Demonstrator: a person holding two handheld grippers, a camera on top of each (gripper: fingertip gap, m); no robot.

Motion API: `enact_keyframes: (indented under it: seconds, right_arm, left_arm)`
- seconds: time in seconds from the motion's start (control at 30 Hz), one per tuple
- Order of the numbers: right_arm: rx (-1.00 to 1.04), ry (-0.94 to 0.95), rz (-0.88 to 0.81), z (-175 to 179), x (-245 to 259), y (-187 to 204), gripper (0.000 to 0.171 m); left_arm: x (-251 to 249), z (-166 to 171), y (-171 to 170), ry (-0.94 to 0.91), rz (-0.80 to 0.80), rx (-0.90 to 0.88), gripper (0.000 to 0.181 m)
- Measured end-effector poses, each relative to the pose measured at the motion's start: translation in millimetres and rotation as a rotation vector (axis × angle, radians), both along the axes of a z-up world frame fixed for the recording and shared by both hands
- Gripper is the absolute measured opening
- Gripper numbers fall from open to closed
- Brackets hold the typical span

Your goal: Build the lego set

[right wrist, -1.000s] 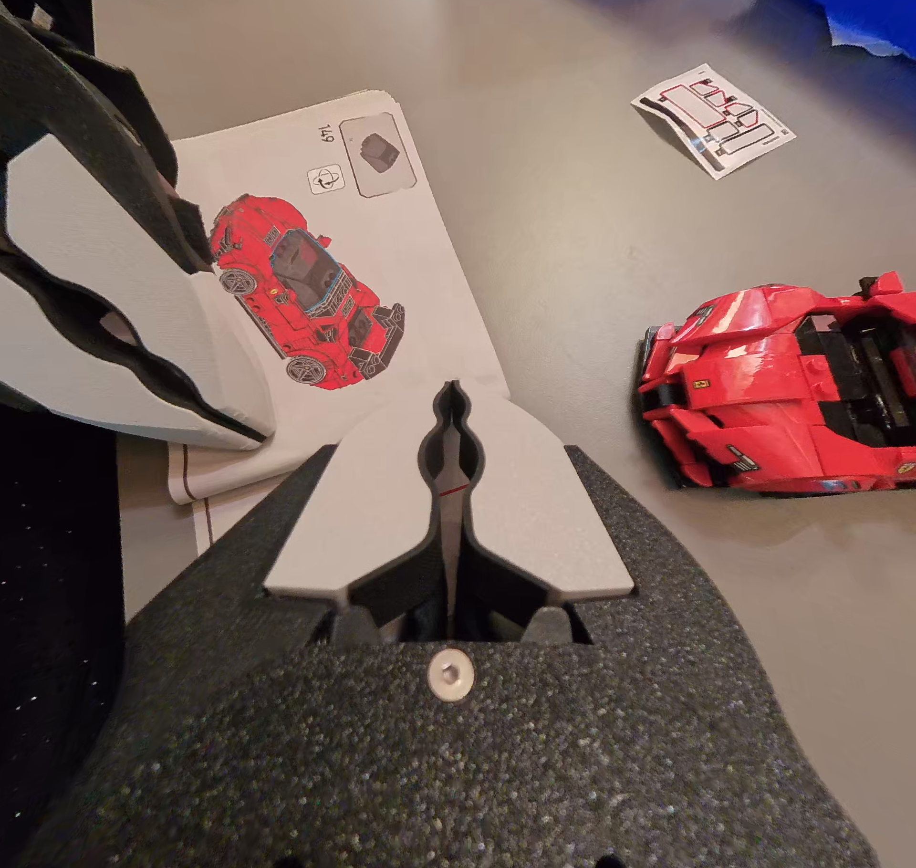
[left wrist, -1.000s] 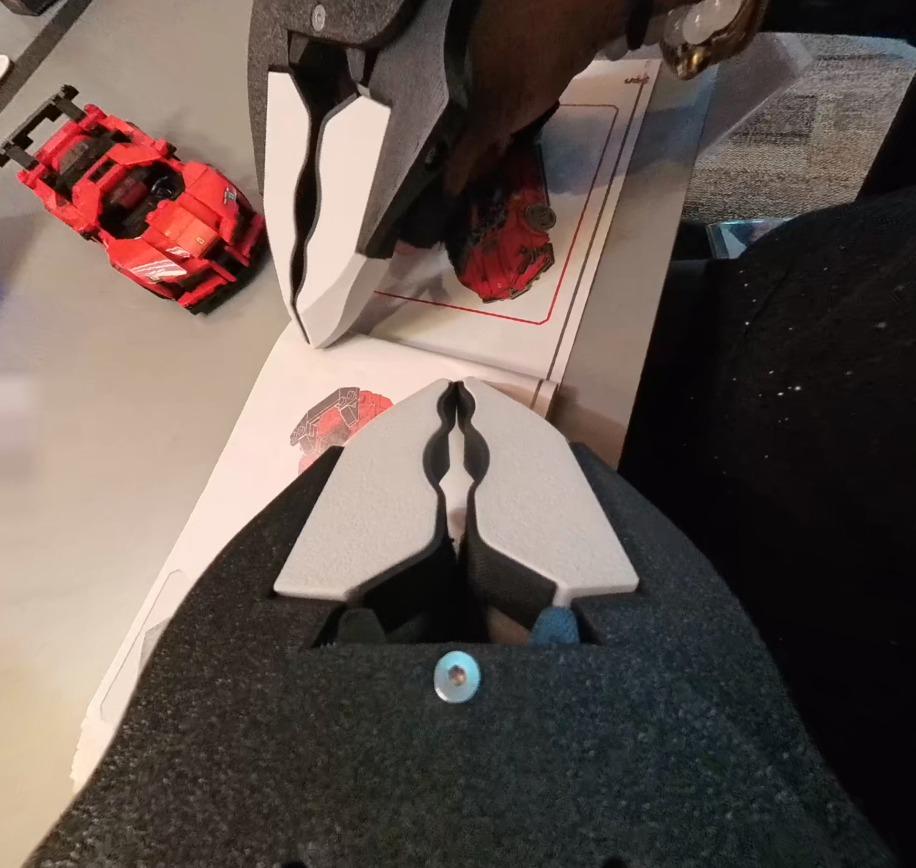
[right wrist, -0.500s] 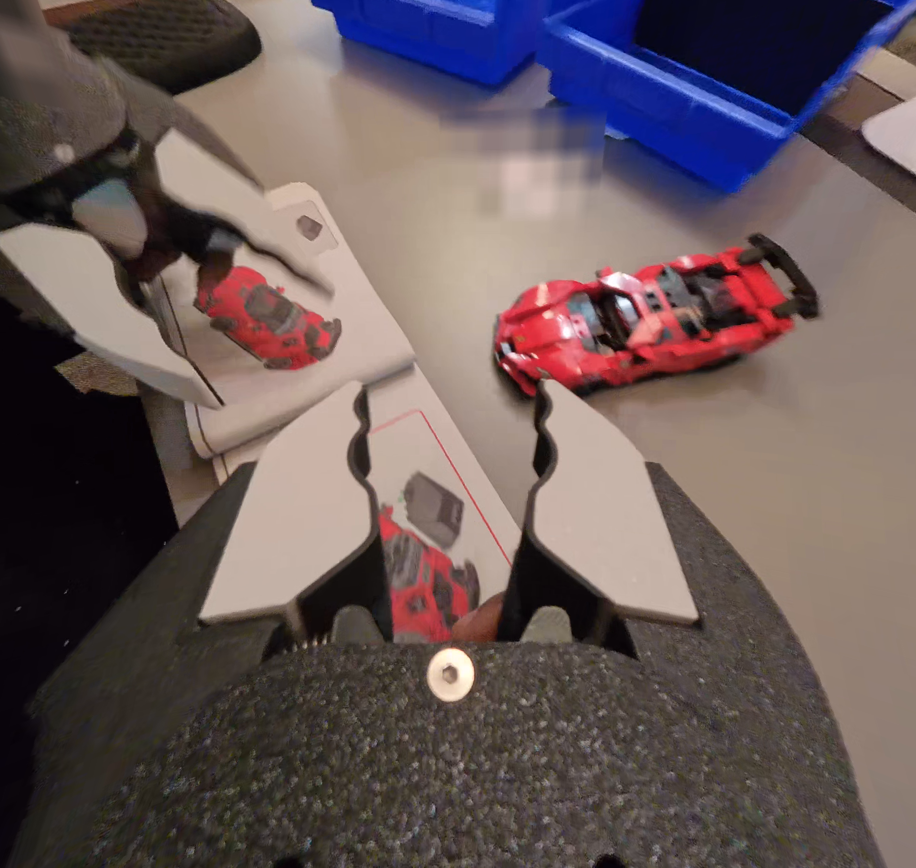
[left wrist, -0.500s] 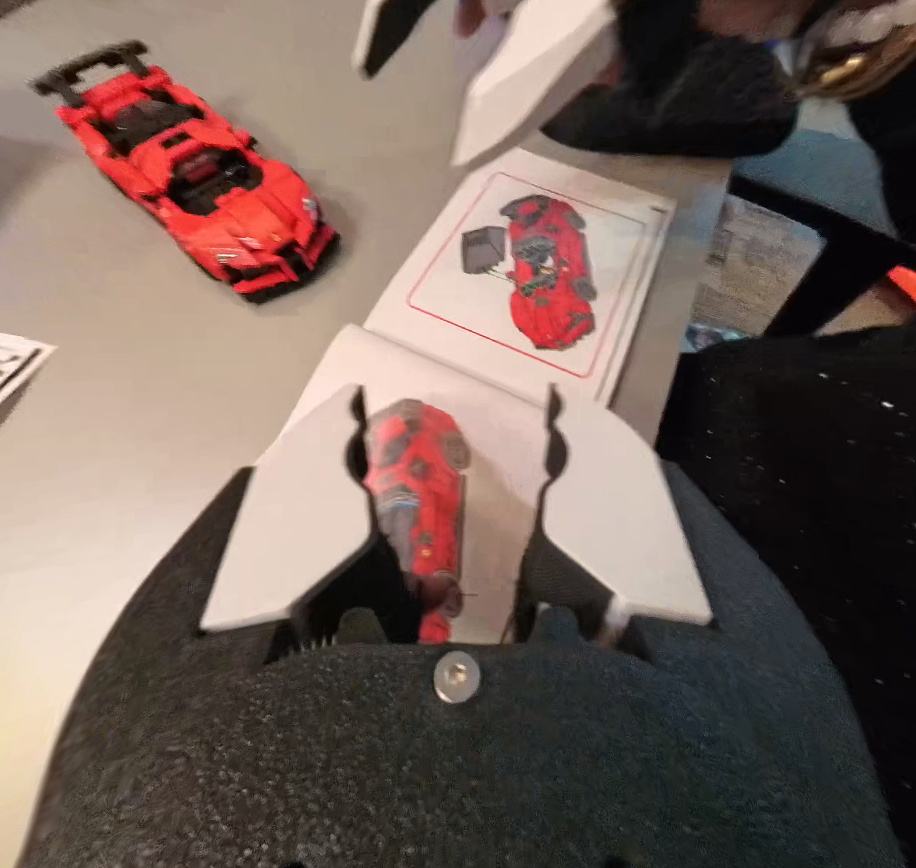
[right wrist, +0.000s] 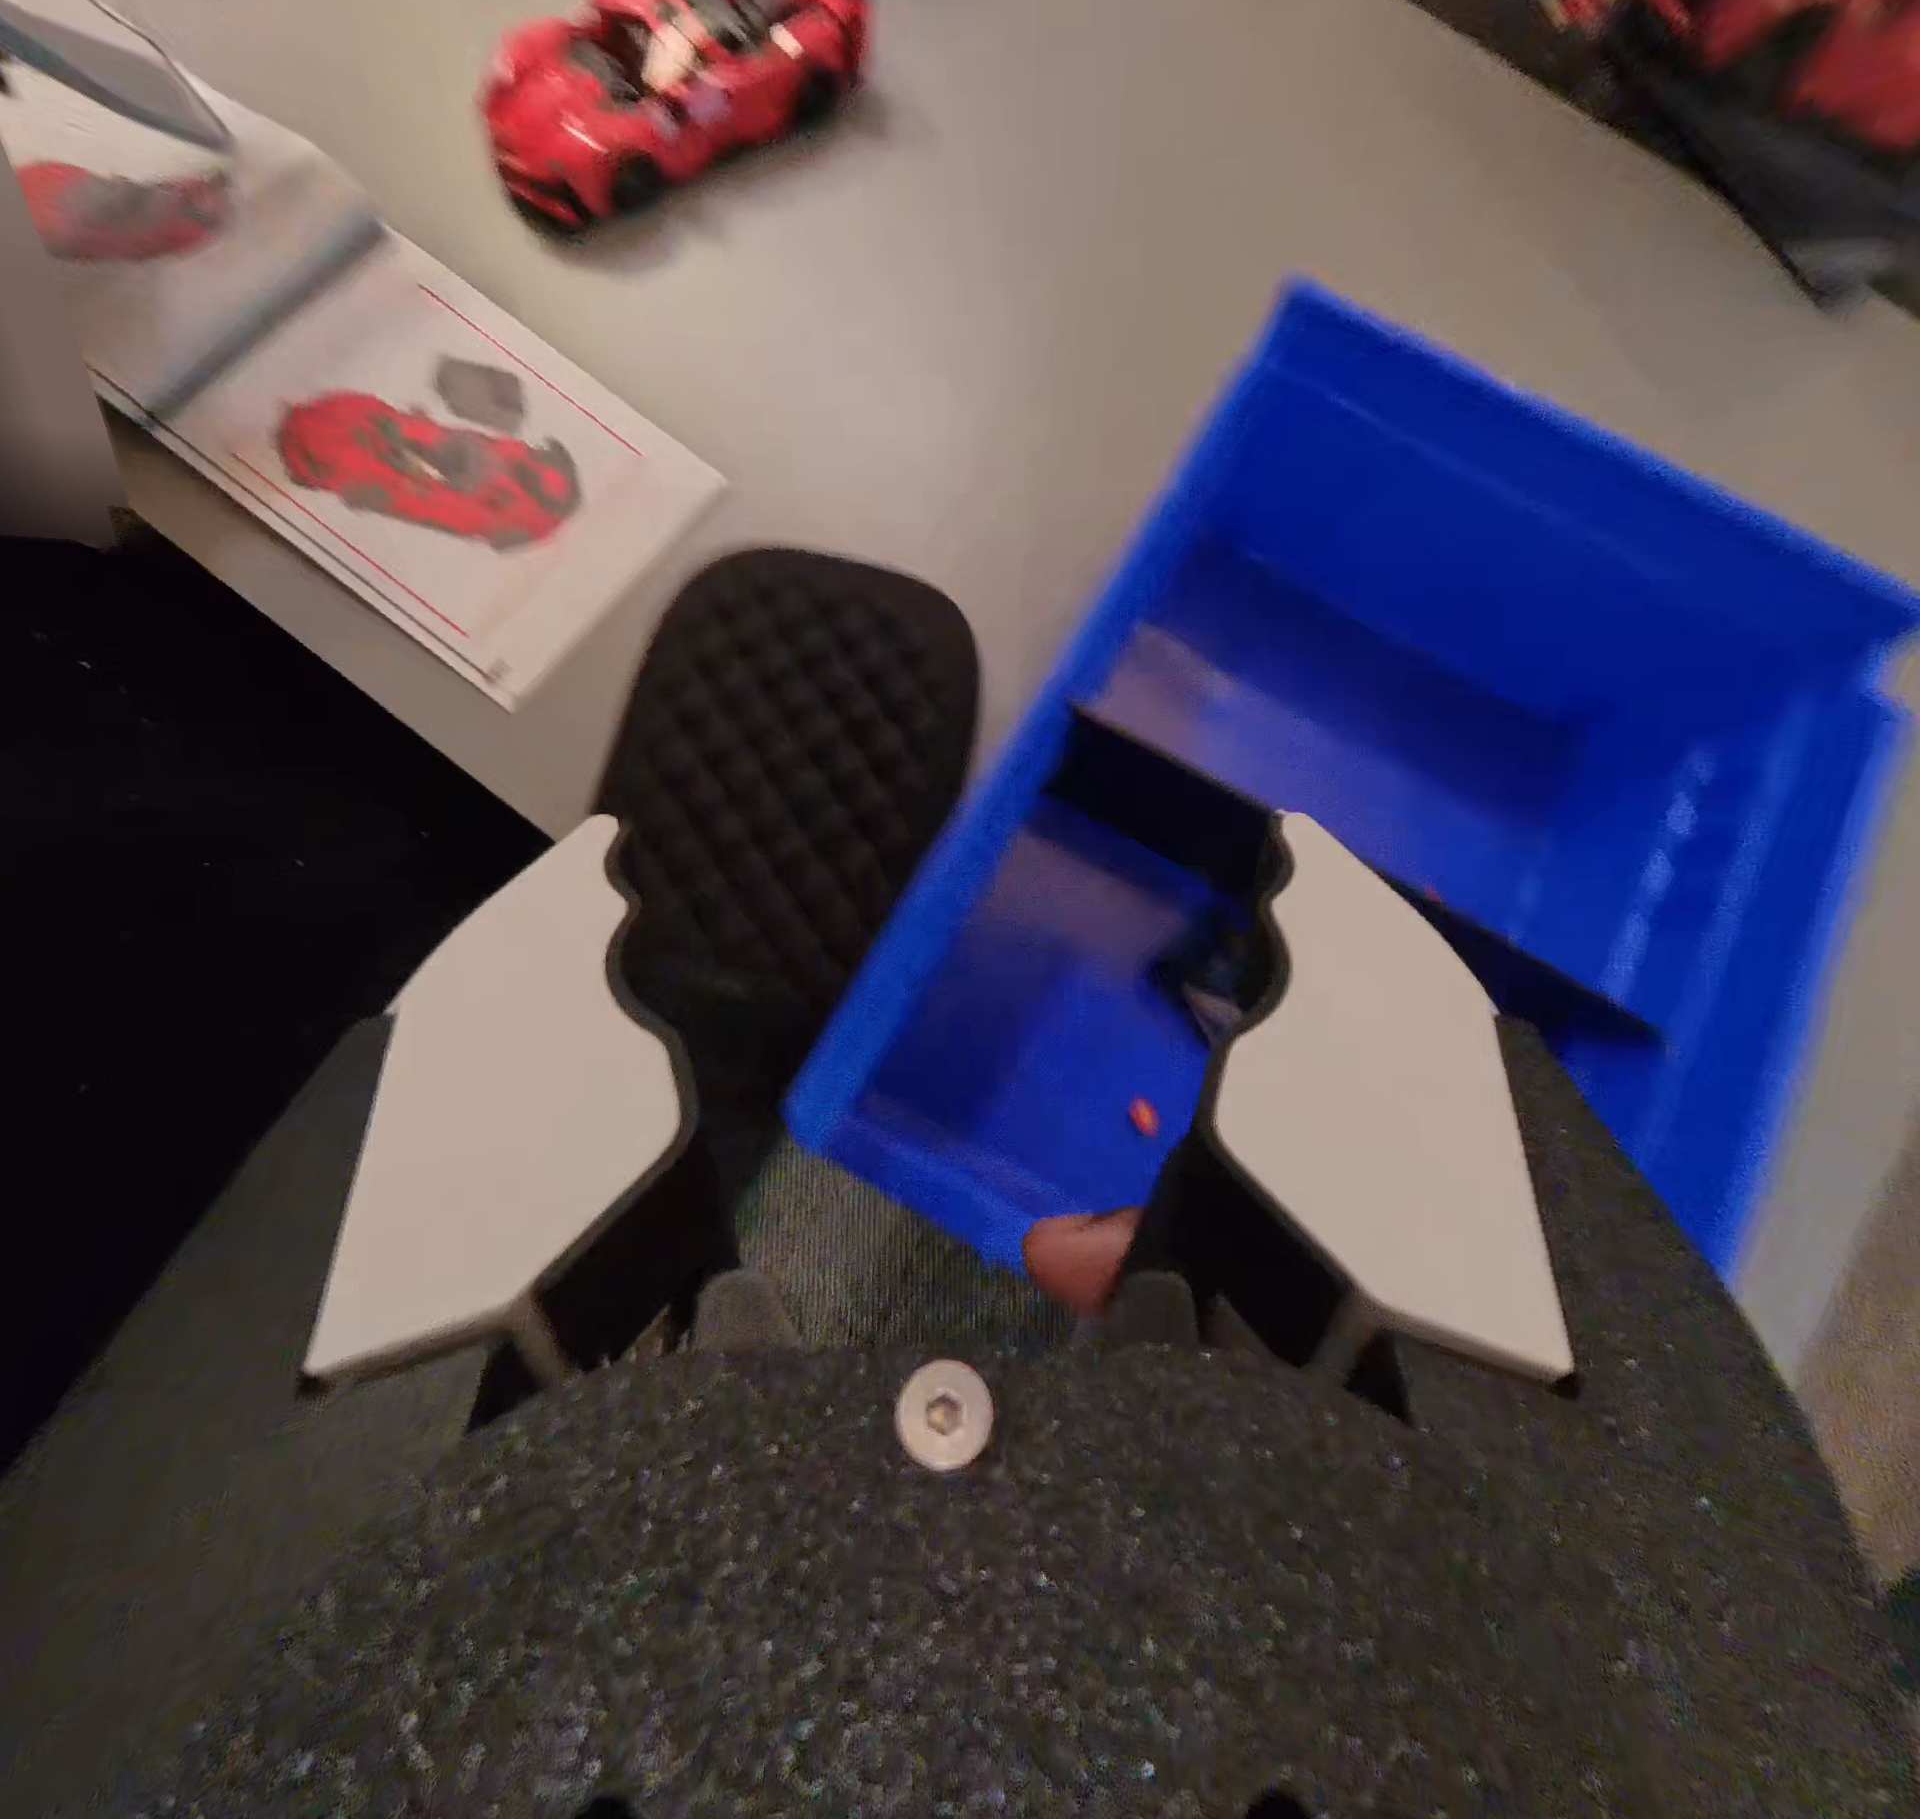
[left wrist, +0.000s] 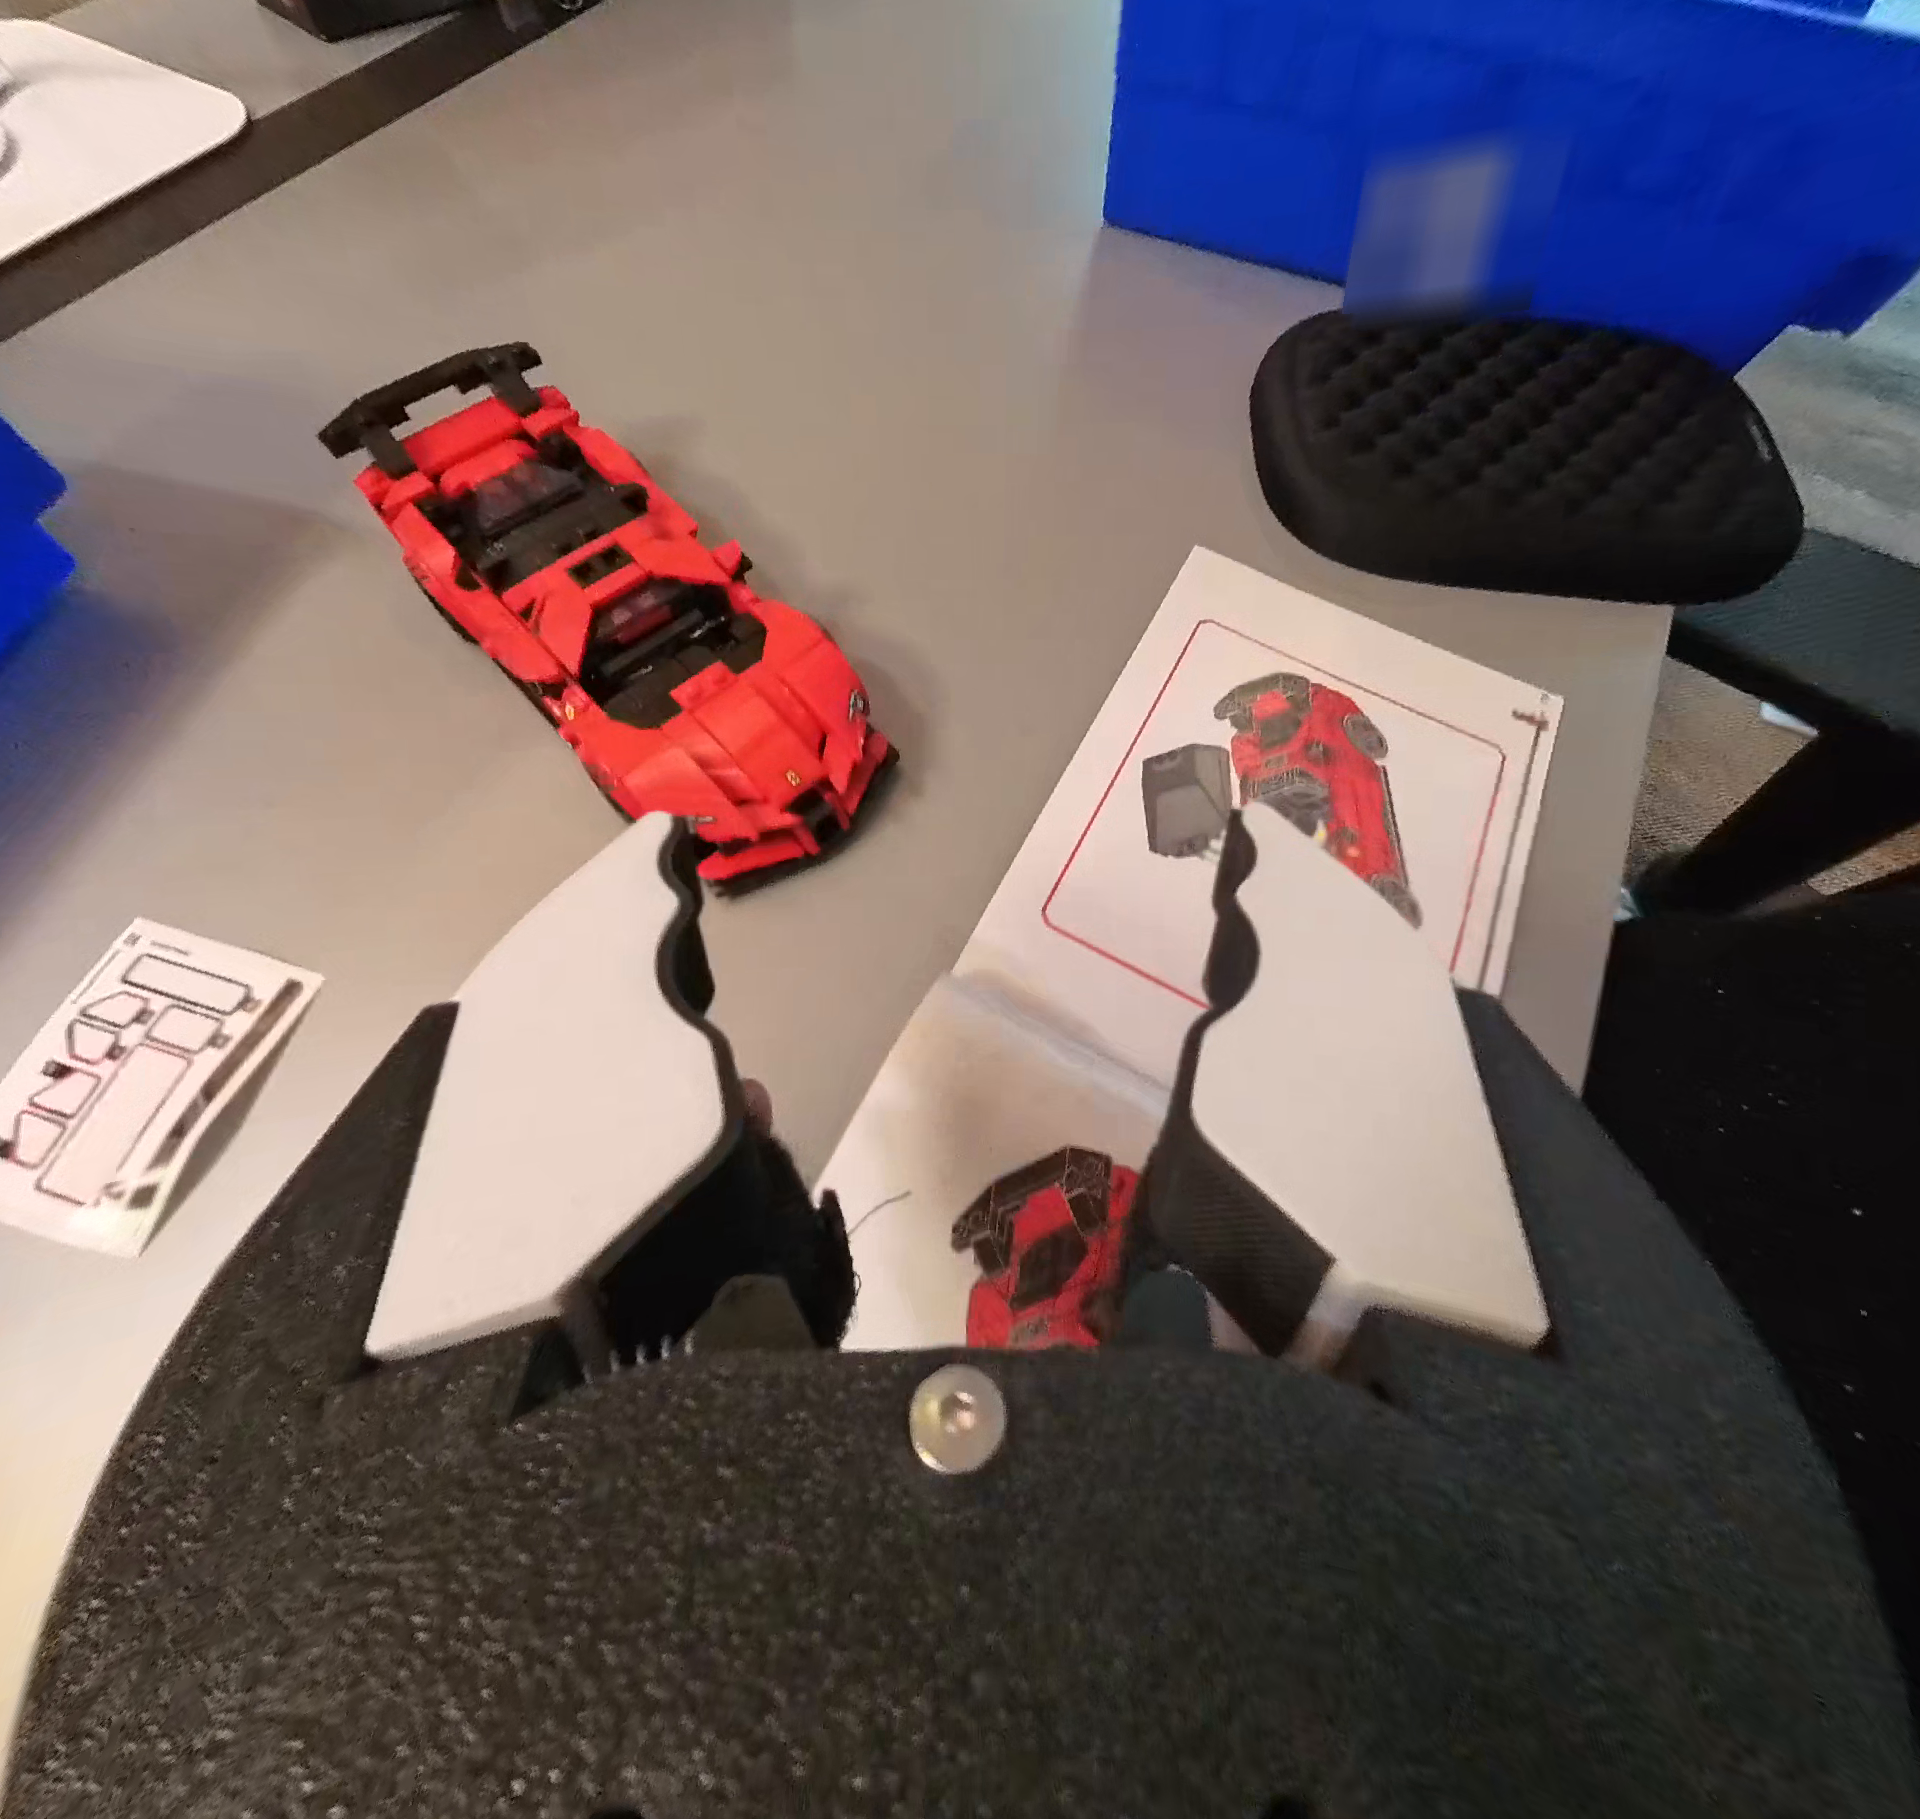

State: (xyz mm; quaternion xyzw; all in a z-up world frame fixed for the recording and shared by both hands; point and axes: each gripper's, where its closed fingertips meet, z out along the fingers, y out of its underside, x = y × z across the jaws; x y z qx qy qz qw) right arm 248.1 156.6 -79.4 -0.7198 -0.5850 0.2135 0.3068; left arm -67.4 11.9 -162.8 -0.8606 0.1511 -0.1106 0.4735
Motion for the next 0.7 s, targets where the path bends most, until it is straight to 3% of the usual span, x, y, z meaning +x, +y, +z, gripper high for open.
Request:
enact_keyframes:
  seconds: [0.1, 0.2, 0.43, 0.63, 0.7]
  right_arm:
    - [-0.044, -0.046, -0.048, -5, 46, 24, 0.103]
    - [-0.100, -0.107, -0.053, -30, 60, 44, 0.094]
    - [-0.121, -0.292, 0.021, -113, 46, 62, 0.053]
    - [0.011, -0.418, 0.080, -144, 44, 72, 0.035]
    - [0.033, -0.461, 0.090, -152, 46, 76, 0.017]
  left_arm:
    - [3, 4, 13, 0.006, -0.002, 0.004, 0.093]
    - [6, 8, 25, 0.020, 0.008, 0.003, 0.094]
    - [13, 19, 49, 0.047, 0.051, 0.035, 0.083]
    - [10, 13, 61, 0.040, 0.056, 0.015, 0.082]
    - [10, 10, 63, 0.027, 0.051, 0.007, 0.081]
